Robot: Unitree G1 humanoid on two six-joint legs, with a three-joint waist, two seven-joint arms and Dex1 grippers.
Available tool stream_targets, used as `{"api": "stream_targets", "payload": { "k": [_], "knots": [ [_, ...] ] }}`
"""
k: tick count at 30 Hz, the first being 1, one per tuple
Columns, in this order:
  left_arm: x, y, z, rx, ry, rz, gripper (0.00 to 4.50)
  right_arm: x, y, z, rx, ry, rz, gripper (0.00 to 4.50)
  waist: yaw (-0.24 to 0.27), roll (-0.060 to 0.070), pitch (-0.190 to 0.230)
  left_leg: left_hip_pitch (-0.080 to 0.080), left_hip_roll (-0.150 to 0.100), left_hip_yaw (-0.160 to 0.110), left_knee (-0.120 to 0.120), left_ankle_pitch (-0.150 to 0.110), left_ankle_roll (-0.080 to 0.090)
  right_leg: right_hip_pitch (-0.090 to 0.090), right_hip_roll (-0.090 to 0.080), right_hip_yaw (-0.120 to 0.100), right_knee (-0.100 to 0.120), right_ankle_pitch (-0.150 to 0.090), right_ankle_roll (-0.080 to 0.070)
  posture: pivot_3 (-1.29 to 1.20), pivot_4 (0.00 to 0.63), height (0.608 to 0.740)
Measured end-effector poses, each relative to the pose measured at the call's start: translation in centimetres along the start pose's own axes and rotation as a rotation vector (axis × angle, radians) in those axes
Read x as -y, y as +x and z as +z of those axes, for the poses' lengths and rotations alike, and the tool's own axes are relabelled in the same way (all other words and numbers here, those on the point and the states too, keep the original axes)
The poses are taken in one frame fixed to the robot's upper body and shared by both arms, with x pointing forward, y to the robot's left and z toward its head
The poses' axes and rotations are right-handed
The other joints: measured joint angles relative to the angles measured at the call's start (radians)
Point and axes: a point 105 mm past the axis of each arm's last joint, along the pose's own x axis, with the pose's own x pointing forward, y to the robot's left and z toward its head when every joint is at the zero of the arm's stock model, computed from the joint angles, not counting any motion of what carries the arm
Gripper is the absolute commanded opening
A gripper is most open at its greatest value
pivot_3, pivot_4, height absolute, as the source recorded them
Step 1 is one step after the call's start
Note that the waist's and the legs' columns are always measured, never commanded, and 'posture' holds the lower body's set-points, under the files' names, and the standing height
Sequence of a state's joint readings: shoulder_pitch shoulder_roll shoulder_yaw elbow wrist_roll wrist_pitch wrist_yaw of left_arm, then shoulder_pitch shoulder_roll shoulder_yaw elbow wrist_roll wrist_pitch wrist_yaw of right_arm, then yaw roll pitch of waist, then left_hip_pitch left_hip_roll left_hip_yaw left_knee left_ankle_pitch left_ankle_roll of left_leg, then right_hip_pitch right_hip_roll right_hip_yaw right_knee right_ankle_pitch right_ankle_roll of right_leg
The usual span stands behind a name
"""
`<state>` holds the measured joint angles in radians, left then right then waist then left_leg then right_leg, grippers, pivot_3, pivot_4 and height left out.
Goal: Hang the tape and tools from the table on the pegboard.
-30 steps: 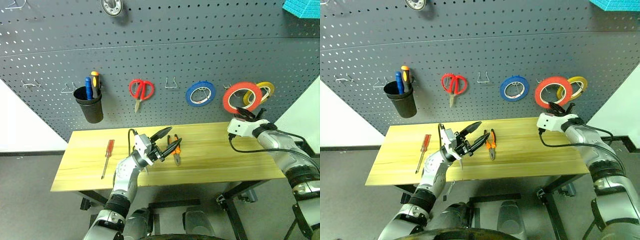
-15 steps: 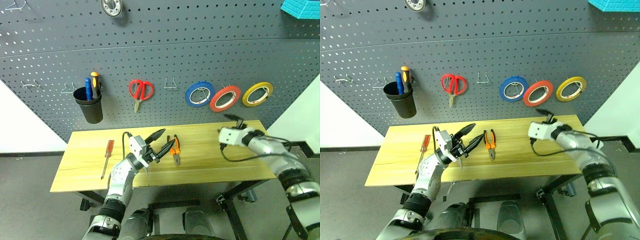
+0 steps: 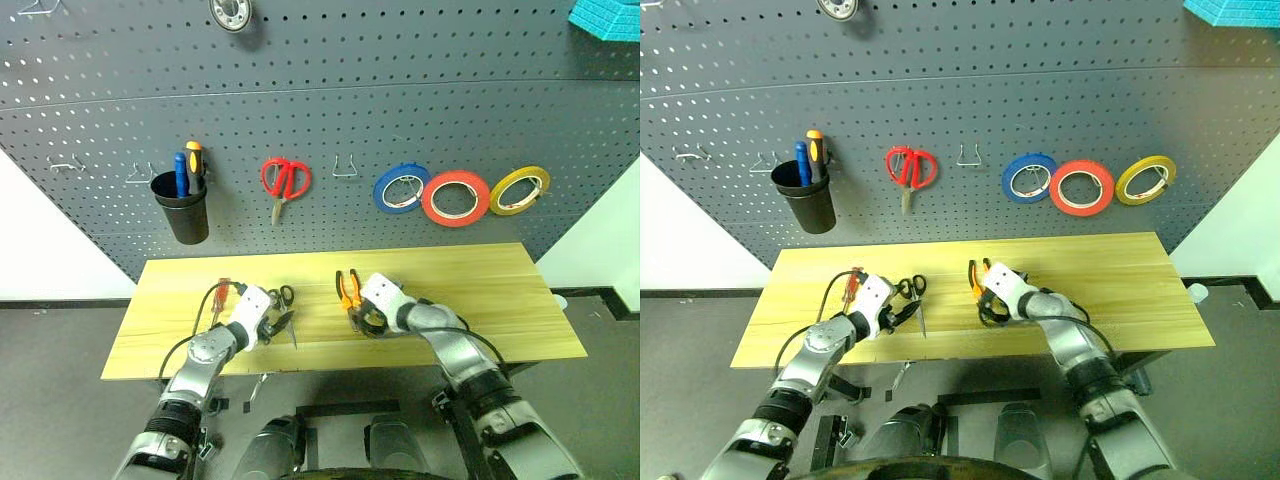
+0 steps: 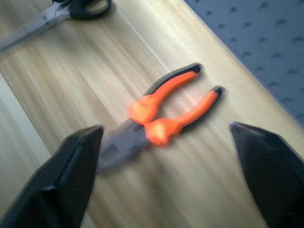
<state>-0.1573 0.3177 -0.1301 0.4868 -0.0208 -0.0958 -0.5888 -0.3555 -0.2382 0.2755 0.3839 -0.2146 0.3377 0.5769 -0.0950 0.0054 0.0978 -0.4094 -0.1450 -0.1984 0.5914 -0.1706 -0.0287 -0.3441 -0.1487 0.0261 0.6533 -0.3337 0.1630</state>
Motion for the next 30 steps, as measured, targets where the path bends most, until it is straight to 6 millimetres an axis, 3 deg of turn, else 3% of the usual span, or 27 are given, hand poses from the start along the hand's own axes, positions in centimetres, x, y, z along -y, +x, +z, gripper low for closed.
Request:
{"api": "stream_targets", "payload": {
  "k": [8, 13, 24, 30],
  "knots": [
    [-1.1, -2.5, -1.6, -0.047, 0.006, 0.010, 2.87, -0.8, 2.9, 1.4, -0.151, 0.305, -0.057, 4.49, 0.027, 0.003, 0.018, -0.002, 0.000, 0.000, -0.006, 0.000, 0.000, -0.007, 0.000, 0.002, 0.001, 0.000, -0.002, -0.06, 0.158, 0.740],
    [0.2, -3.8, -1.7, -0.019, -0.019, -0.048, 2.87, 0.0, 3.8, 1.7, -0.203, 0.390, -0.141, 4.49, 0.026, 0.002, 0.029, -0.003, 0.000, 0.001, -0.013, 0.003, 0.000, -0.012, -0.001, 0.004, 0.002, -0.002, -0.004, -0.04, 0.177, 0.740],
    [2.0, -5.1, -1.2, 0.017, -0.059, -0.128, 2.87, 0.6, 3.7, 3.1, -0.129, 0.339, -0.164, 4.49, 0.027, 0.004, 0.048, -0.003, 0.001, 0.001, -0.015, 0.003, 0.001, -0.014, 0.000, 0.004, 0.002, -0.003, -0.006, -0.02, 0.183, 0.740],
    [2.0, -5.0, -0.9, 0.028, -0.063, -0.129, 2.87, 1.6, 2.0, 4.3, -0.055, 0.307, -0.191, 4.49, 0.030, 0.003, 0.048, -0.007, 0.001, 0.001, -0.015, 0.003, 0.000, -0.017, -0.001, 0.004, 0.002, -0.003, -0.006, -0.03, 0.178, 0.740]
  ]
}}
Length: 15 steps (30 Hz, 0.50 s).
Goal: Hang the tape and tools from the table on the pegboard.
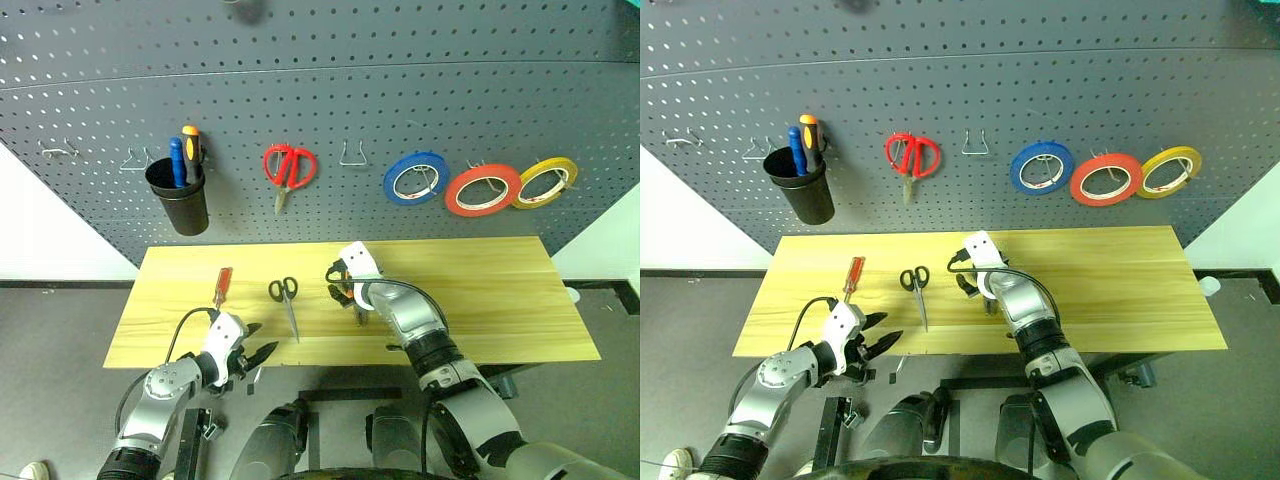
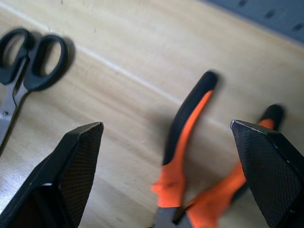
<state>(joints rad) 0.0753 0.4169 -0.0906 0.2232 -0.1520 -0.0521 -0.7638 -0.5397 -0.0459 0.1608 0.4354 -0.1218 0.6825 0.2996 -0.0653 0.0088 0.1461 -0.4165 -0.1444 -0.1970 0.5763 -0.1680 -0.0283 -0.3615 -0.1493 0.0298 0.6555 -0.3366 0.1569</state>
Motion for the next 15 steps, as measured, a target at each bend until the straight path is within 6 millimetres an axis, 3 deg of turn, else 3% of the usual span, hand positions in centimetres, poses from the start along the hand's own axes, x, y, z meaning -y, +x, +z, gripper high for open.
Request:
{"api": "stream_targets", "payload": {
  "k": [7, 15],
  "knots": [
    [-0.3, 0.7, 1.1, 0.033, 0.012, -0.010, 2.87, -0.2, -0.5, -2.2, -0.140, 0.221, -0.022, 4.49, -0.004, 0.000, 0.000, -0.006, 0.000, 0.000, 0.000, 0.000, 0.000, -0.007, 0.000, 0.000, 0.001, 0.000, 0.000, -0.05, 0.167, 0.740],
    [-0.1, 0.9, 1.4, 0.044, 0.008, -0.026, 2.87, -0.5, 0.3, -1.6, -0.168, 0.279, -0.025, 4.49, -0.004, 0.000, 0.000, -0.007, 0.000, 0.000, 0.000, 0.001, -0.002, -0.008, 0.000, 0.000, 0.002, 0.000, 0.000, -0.04, 0.165, 0.740]
  ]
}}
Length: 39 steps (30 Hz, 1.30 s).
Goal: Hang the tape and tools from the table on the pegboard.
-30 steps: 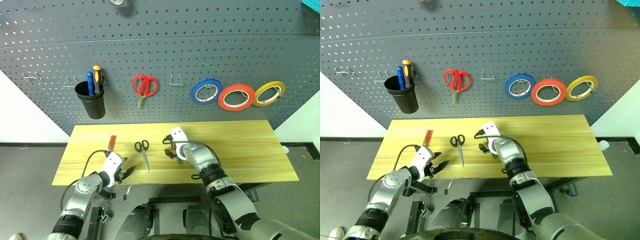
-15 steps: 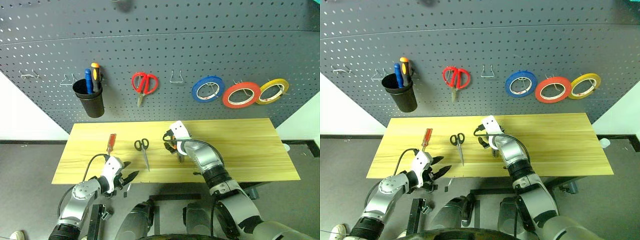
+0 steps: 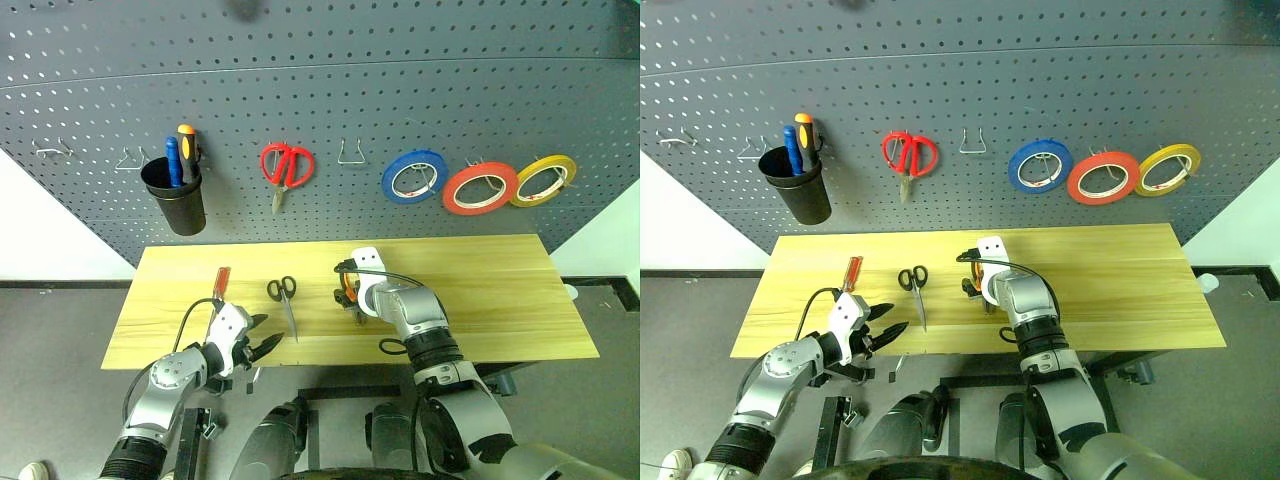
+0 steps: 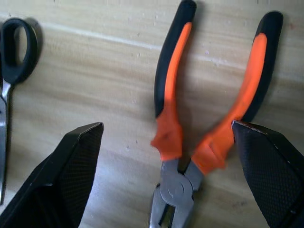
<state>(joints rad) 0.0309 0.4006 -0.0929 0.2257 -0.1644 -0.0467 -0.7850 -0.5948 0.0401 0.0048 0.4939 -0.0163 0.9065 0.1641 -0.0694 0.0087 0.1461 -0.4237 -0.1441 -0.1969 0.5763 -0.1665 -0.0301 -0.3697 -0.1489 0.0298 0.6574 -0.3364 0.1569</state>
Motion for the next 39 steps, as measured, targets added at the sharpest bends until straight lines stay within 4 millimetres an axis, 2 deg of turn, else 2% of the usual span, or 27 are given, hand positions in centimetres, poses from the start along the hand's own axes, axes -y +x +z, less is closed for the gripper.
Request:
{"api": "stream_targets", "payload": {
  "k": [6, 12, 19, 23, 29, 39],
  "knots": [
    [0.2, -0.1, -0.2, -0.004, -0.010, -0.001, 2.87, 0.2, 0.9, 1.0, 0.011, -0.016, -0.037, 4.49, 0.000, 0.000, 0.000, 0.000, 0.000, 0.000, 0.000, 0.001, -0.002, -0.001, 0.000, 0.000, 0.003, 0.000, 0.000, -0.03, 0.162, 0.740],
    [0.4, -0.1, -0.3, 0.000, -0.019, -0.002, 2.87, -0.1, 1.5, 0.9, 0.015, -0.046, -0.040, 4.49, 0.001, 0.000, 0.000, 0.000, 0.000, 0.000, 0.000, 0.002, -0.002, -0.002, 0.000, 0.000, 0.005, 0.000, 0.000, -0.02, 0.157, 0.740],
    [0.5, -0.2, -0.5, -0.005, -0.036, -0.001, 2.87, 0.1, -0.2, 2.5, 0.113, -0.110, -0.043, 4.49, 0.001, 0.000, 0.000, 0.000, 0.000, 0.000, 0.000, 0.002, -0.003, -0.003, 0.000, 0.000, 0.005, 0.000, 0.000, -0.03, 0.154, 0.740],
    [0.5, -0.1, -0.5, -0.003, -0.036, -0.002, 2.87, 0.7, -0.8, 1.9, 0.093, -0.085, -0.076, 4.49, 0.002, 0.000, 0.000, 0.000, 0.000, 0.000, 0.000, 0.002, -0.003, -0.003, 0.000, 0.000, 0.005, 0.000, 0.000, -0.04, 0.152, 0.740],
    [0.3, 0.1, 0.1, 0.011, -0.027, -0.006, 2.87, 1.2, -0.8, 0.6, 0.019, 0.040, -0.097, 4.49, 0.001, 0.000, 0.000, 0.000, 0.000, 0.000, 0.000, 0.002, -0.003, -0.003, 0.000, 0.000, 0.005, 0.000, 0.000, -0.04, 0.149, 0.740],
    [0.4, 0.2, 0.1, 0.011, -0.027, -0.017, 2.87, 0.2, 0.4, 0.2, -0.039, 0.129, -0.053, 4.49, 0.000, 0.000, 0.000, 0.000, 0.000, 0.000, 0.000, 0.002, -0.003, -0.003, 0.000, 0.000, 0.006, 0.000, 0.000, -0.03, 0.145, 0.740]
  ]
}}
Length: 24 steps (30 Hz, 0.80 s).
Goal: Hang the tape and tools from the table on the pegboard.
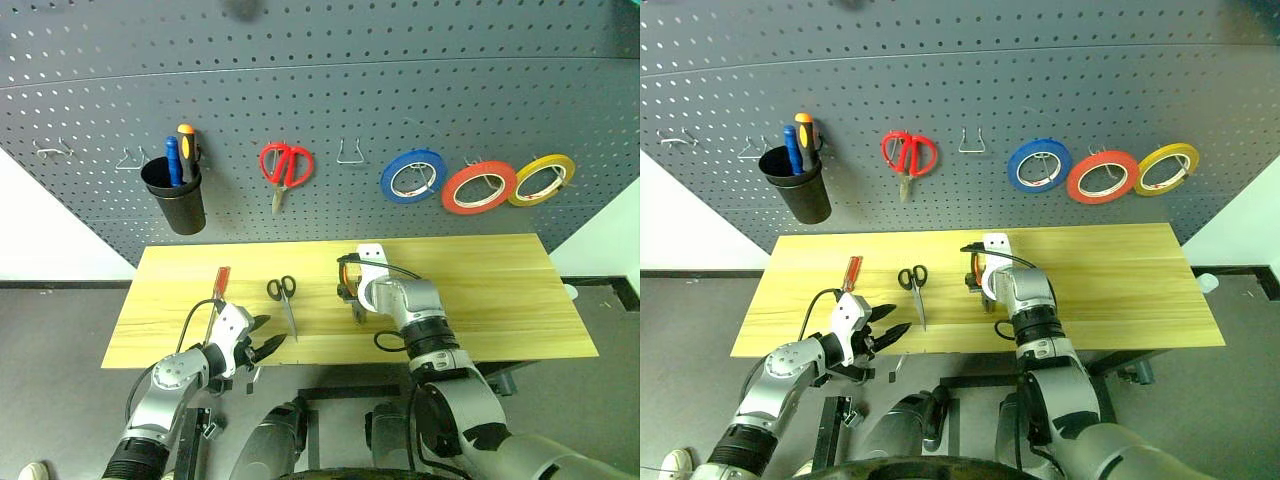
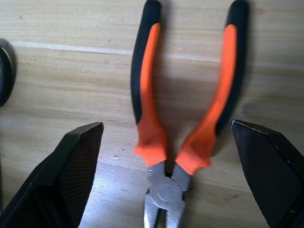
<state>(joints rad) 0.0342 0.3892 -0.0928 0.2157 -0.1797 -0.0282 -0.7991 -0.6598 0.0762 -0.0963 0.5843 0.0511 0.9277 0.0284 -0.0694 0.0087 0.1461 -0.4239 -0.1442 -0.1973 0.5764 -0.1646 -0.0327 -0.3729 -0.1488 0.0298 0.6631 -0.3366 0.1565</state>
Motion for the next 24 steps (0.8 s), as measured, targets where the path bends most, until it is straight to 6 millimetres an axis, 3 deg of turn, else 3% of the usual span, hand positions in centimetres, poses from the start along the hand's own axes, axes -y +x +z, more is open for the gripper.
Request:
{"api": "stream_targets", "payload": {
  "k": [12, 18, 19, 24],
  "knots": [
    [0.0, 0.0, 0.0, 0.003, -0.003, -0.002, 2.87, -0.3, 1.7, -0.4, -0.027, -0.072, -0.056, 4.49, 0.000, 0.000, 0.000, 0.000, 0.000, 0.000, 0.000, 0.001, -0.001, 0.000, 0.000, 0.000, 0.001, 0.000, 0.000, -0.02, 0.140, 0.740],
    [0.1, -0.1, 0.0, 0.003, -0.008, -0.003, 2.87, 0.1, 1.9, -0.4, -0.021, -0.093, -0.080, 2.55, -0.001, 0.000, 0.000, 0.001, 0.000, 0.000, 0.000, 0.001, -0.002, 0.000, 0.000, 0.000, 0.002, 0.000, 0.000, -0.02, 0.141, 0.740],
    [0.1, -0.1, 0.0, 0.003, -0.008, -0.003, 2.87, 0.1, 1.9, -0.5, -0.021, -0.094, -0.080, 2.38, -0.001, 0.000, 0.000, 0.001, 0.000, 0.000, 0.000, 0.001, -0.002, 0.000, 0.000, 0.000, 0.002, 0.000, 0.000, -0.02, 0.142, 0.740],
    [0.2, -0.1, -0.2, 0.001, -0.011, -0.004, 2.87, 0.2, 1.9, -0.5, -0.021, -0.101, -0.084, 2.37, -0.001, 0.000, 0.000, 0.001, 0.000, 0.000, 0.000, 0.001, -0.002, 0.000, 0.000, 0.000, 0.002, 0.000, 0.000, -0.02, 0.142, 0.740]
  ]
}}
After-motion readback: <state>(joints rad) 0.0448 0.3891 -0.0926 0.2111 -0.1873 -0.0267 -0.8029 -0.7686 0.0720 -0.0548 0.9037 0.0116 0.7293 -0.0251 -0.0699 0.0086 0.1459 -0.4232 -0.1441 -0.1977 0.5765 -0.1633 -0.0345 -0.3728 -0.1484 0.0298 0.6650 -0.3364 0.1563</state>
